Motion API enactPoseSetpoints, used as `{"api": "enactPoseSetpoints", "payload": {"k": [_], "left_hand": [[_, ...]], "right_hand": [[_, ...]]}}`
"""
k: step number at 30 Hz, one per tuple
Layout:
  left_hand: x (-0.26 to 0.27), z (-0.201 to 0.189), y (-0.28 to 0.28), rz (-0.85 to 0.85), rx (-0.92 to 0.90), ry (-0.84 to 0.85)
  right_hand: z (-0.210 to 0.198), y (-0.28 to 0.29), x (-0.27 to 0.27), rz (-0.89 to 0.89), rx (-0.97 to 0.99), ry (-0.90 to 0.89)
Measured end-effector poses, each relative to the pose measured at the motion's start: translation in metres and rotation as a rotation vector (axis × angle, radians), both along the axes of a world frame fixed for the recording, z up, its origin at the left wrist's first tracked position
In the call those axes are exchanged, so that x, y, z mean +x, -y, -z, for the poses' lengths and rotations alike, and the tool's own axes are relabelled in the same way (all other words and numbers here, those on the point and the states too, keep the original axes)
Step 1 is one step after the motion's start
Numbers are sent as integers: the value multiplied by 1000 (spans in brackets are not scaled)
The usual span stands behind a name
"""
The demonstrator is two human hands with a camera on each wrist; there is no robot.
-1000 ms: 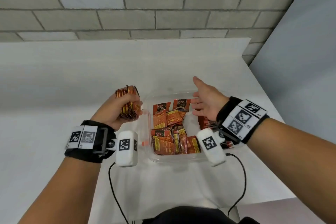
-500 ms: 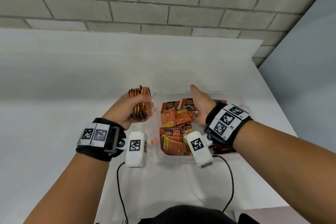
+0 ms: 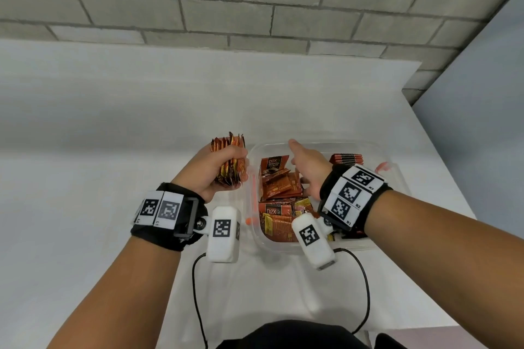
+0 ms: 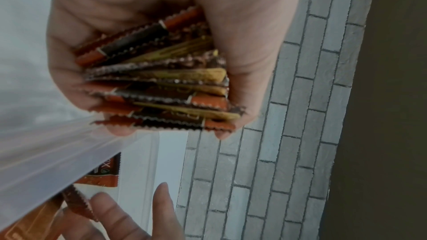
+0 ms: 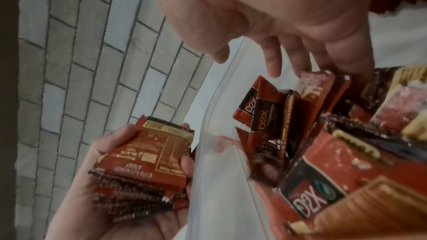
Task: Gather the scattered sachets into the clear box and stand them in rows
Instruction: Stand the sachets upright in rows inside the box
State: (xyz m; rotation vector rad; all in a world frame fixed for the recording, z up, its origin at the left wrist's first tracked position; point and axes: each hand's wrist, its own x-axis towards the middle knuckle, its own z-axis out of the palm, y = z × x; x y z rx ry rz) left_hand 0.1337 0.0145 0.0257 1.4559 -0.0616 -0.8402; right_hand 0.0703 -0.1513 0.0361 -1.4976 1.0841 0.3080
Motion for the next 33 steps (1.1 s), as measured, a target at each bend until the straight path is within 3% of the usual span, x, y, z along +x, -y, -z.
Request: {"api": "enactPoseSetpoints", "payload": {"k": [9, 15, 24, 33], "left_hand": [[-1, 0, -1, -10, -2, -6], [-1, 0, 0, -11, 3, -19], [0, 3, -1, -22, -2, -39], [-1, 4, 0, -20, 6, -38]], "right_hand": [[-2, 3, -4, -100, -86, -33], [-1, -12, -7, -177, 12, -67], [-24, 1, -34, -187, 5, -149], [-6, -11, -31, -226, 96, -185]]}}
